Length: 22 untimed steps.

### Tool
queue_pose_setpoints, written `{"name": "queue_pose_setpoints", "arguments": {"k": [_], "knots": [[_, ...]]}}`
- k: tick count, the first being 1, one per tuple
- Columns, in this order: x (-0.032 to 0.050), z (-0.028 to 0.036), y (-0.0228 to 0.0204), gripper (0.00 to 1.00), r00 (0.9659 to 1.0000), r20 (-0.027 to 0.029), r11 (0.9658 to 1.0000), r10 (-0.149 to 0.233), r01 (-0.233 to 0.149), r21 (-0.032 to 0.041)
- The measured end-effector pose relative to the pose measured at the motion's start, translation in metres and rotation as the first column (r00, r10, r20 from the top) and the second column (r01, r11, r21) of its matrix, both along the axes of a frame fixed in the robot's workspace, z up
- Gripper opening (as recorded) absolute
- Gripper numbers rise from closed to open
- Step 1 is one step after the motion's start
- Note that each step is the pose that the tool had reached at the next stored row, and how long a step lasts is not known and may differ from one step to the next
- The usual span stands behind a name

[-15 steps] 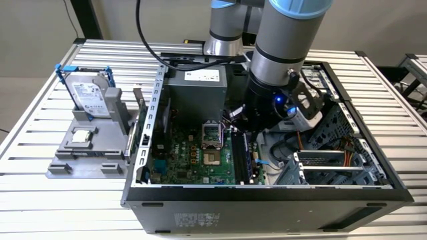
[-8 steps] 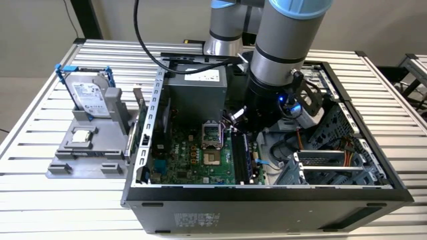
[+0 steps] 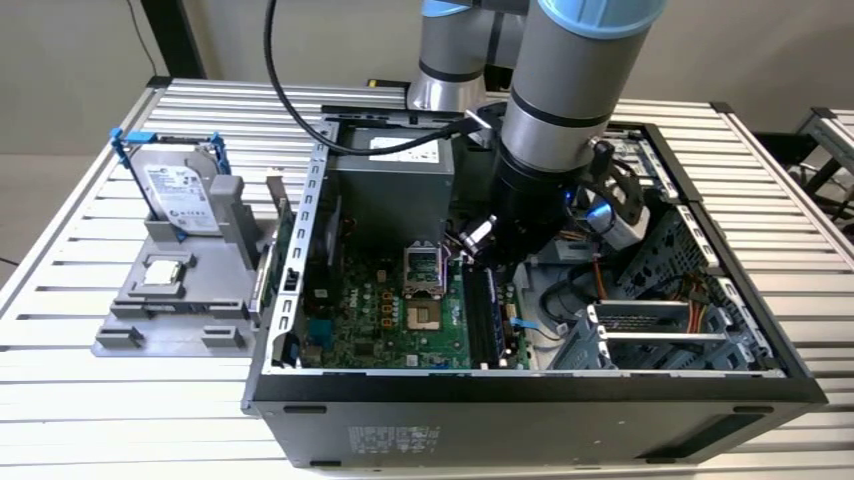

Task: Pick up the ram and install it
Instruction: 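Press down the ram until it locks into place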

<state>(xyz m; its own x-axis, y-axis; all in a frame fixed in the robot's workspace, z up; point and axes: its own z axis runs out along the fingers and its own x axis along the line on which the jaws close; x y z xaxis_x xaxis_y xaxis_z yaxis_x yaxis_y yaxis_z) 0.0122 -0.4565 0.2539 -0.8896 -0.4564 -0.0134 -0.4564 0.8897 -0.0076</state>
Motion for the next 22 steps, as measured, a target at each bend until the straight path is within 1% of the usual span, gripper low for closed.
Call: {"name": "queue_pose_setpoints", "arguments": {"k": [3,5,8,10,11,13,16,19,20,21,22], "knots": [[0.0,0.0,0.0,0.0,0.9986,-0.0001,0.9986,0.053,-0.053,-0.0001],[0.0001,0.0,0.0,0.0,0.9961,0.0,0.9961,0.089,-0.089,0.0],[0.0,0.0,0.0,0.0,0.9898,-0.0001,0.9898,0.143,-0.143,-0.0001],[0.0,0.0,0.0,0.0,0.984,0.0,0.984,0.178,-0.178,0.0],[0.0,0.0,0.0,0.0,0.9806,0.0,0.9806,0.196,-0.196,0.0],[0.0,0.0,0.0,0.0,0.9729,0.0,0.9729,0.231,-0.231,-0.0001],[0.0,0.0,0.0,0.0,0.9587,-0.0001,0.9587,0.284,-0.284,0.0],[0.0,0.0,0.0,0.0,0.9418,0.0,0.9418,0.336,-0.336,-0.0001],[0.0,0.0,0.0,0.0,0.9356,0.0001,0.9356,0.353,-0.353,-0.0001],[0.0,0.0,0.0,0.0,0.9285,0.0001,0.9285,0.371,-0.371,-0.0001],[0.0,0.0,0.0,0.0,0.9221,0.0001,0.9221,0.387,-0.387,-0.0001]]}}
